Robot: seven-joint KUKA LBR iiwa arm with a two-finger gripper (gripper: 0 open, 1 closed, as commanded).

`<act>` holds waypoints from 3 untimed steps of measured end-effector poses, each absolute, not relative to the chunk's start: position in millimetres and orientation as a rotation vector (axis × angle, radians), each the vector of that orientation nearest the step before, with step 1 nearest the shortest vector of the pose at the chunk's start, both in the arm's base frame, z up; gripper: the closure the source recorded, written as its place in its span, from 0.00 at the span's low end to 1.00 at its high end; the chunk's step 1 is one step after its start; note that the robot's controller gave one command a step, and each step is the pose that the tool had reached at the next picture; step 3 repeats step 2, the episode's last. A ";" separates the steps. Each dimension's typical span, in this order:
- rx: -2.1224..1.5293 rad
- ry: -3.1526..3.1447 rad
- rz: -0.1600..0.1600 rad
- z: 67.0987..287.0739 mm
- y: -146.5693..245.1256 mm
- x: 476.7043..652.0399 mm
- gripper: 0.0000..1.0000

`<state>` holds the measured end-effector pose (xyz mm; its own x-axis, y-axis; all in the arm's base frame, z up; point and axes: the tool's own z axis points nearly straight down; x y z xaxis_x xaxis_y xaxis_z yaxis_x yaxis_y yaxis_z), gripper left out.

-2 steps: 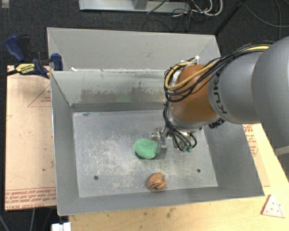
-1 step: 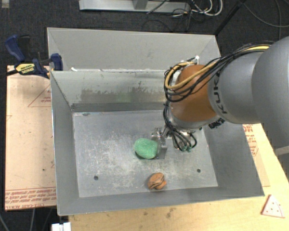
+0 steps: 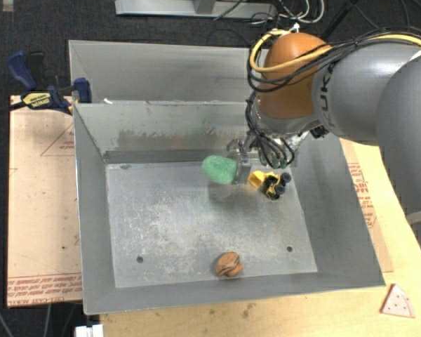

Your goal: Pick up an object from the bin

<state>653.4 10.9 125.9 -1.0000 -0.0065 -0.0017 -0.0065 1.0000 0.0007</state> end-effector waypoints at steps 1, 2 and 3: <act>-0.011 3.140 0.001 125.9 11.0 653.4 1.00; -0.027 3.137 0.001 238.8 7.9 646.3 1.00; -0.027 3.137 0.001 238.8 7.9 646.3 1.00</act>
Offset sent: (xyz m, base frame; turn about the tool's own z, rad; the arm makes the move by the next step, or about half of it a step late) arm -0.0080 -0.0037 0.1126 -0.0110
